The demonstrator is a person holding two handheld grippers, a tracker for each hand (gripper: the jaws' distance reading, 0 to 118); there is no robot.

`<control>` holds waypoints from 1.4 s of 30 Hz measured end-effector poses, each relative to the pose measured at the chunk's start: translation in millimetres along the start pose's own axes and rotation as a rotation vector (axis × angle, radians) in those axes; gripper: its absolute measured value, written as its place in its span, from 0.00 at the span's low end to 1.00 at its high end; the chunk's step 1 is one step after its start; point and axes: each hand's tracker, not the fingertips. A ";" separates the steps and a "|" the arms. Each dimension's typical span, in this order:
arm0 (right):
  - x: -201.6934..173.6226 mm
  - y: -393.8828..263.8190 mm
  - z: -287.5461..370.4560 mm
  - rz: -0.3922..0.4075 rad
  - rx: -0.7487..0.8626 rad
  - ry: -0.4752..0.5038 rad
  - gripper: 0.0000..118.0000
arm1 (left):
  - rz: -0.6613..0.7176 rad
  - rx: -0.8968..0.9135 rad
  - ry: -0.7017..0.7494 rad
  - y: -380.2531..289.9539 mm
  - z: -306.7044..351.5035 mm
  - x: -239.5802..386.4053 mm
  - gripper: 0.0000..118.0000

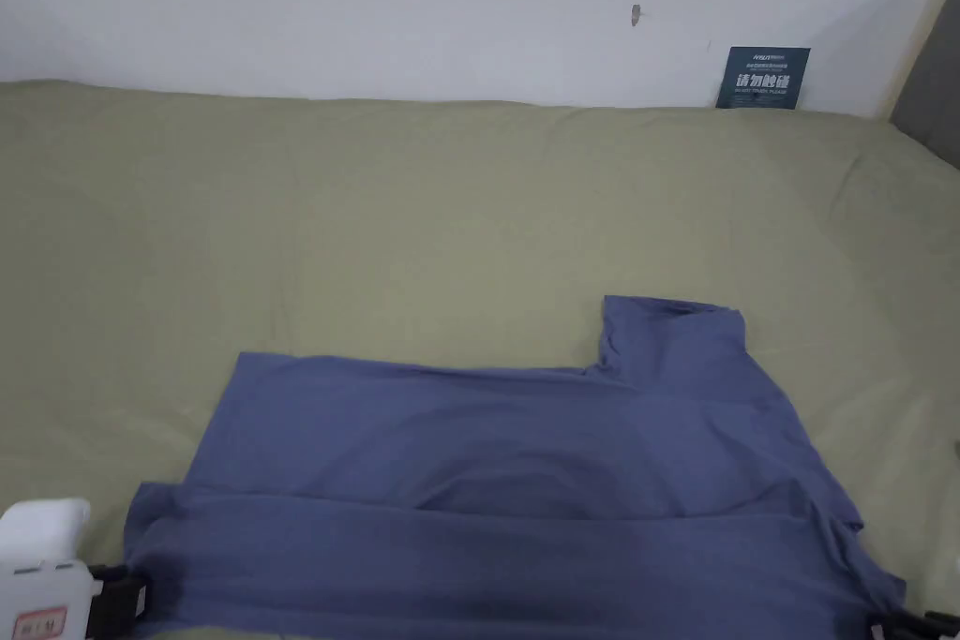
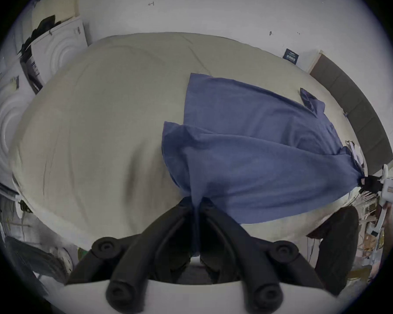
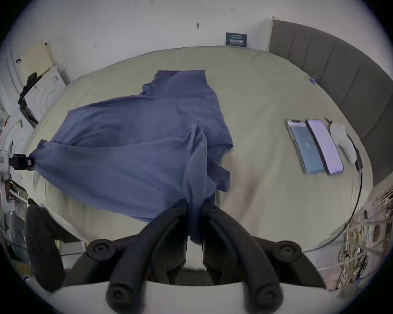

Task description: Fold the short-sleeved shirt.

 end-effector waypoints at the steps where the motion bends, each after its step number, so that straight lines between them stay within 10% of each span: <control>1: -1.4 -6.4 0.4 -0.001 -0.005 -0.003 0.09 | 0.004 -0.005 -0.002 -7.6 0.0 -0.8 0.05; 8: -3.2 -16.7 -1.3 -0.042 -0.008 0.003 0.14 | 0.047 0.026 -0.011 -14.6 -7.5 -11.6 0.13; 9: -3.4 -13.2 -0.3 -0.043 -0.018 -0.005 0.32 | 0.040 0.038 -0.005 -12.5 -4.9 -12.2 0.34; 10: -2.7 -11.8 -0.4 -0.033 -0.028 -0.020 0.77 | 0.033 0.049 0.014 -10.3 -2.4 -13.3 0.76; 11: -1.5 -10.2 0.1 -0.022 -0.022 -0.023 1.00 | 0.023 0.047 0.025 -7.0 1.9 -11.8 0.96; 16: -3.4 31.4 5.6 -0.018 0.057 -0.043 0.88 | 0.020 0.119 0.050 32.0 17.5 -7.0 0.90; 18: -3.3 56.1 -9.3 -0.022 0.070 -0.051 0.54 | 0.005 0.131 0.050 54.0 12.3 1.0 0.45; 19: -5.8 67.8 -15.5 -0.024 0.084 -0.053 0.08 | -0.002 0.141 0.052 66.2 3.6 3.8 0.00; 27: -16.3 130.4 -61.1 -0.061 0.114 -0.048 0.00 | -0.021 0.133 0.043 168.0 -79.9 32.2 0.02; 29: -12.2 141.0 -77.8 -0.058 0.106 -0.042 0.00 | -0.029 0.112 0.078 191.5 -108.6 34.4 0.31; 31: -9.2 147.9 -91.0 -0.049 0.096 -0.050 0.00 | -0.018 0.089 0.107 206.4 -134.4 30.3 0.87; 32: -17.2 148.2 -90.5 -0.029 0.102 -0.069 0.00 | -0.026 0.075 0.126 211.7 -147.3 30.1 0.94; 40: -8.8 152.7 -118.4 -0.004 0.036 -0.084 0.00 | -0.042 -0.016 0.188 217.9 -193.0 25.4 0.92; 42: -6.1 157.0 -120.9 -0.006 0.032 -0.085 0.00 | -0.048 -0.002 0.129 218.2 -182.1 29.5 0.68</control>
